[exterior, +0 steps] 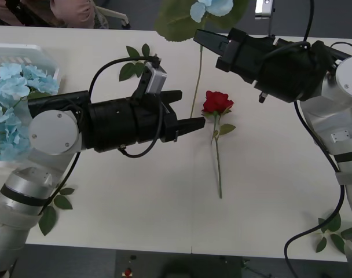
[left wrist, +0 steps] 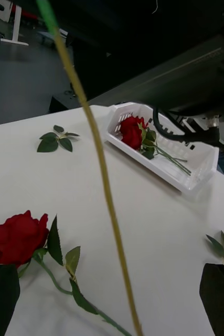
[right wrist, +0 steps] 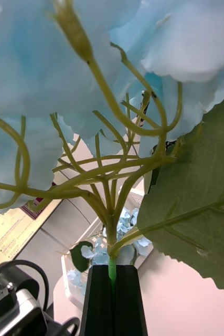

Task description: Put the red flowers into the right box and the blue flowers into the left box

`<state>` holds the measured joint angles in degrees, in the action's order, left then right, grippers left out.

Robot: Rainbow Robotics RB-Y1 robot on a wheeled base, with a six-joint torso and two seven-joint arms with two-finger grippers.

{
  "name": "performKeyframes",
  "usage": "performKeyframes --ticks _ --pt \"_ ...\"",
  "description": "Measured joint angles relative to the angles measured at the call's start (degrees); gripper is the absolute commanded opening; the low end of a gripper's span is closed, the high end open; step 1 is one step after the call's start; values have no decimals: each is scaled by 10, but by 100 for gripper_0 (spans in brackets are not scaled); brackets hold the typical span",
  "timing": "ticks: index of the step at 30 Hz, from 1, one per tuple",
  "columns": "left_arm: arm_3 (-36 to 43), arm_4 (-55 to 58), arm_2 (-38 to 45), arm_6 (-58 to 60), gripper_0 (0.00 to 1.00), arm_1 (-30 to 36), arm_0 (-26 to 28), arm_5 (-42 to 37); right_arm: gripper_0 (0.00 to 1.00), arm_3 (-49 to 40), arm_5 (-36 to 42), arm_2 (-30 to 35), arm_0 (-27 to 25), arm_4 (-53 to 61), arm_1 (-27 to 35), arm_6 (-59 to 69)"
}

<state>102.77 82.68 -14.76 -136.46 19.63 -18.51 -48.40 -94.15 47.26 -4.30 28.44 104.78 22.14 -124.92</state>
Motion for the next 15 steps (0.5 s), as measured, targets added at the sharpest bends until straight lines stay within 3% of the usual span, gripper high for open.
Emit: performKeyframes --ticks 1,2,3,15 --pt "-1 -6 -2 0 94 -9 0 0 0 -1 -13 -11 0 0 0 0" --pt "-1 -13 -4 1 22 -16 0 0 0 -1 -23 -21 0 0 0 -1" --pt "-1 -21 -6 3 0 -21 0 0 0 -1 -29 -30 0 0 0 -1" --pt "-2 -26 -7 10 0 -22 0 0 0 -1 -47 -46 0 -1 0 -12"
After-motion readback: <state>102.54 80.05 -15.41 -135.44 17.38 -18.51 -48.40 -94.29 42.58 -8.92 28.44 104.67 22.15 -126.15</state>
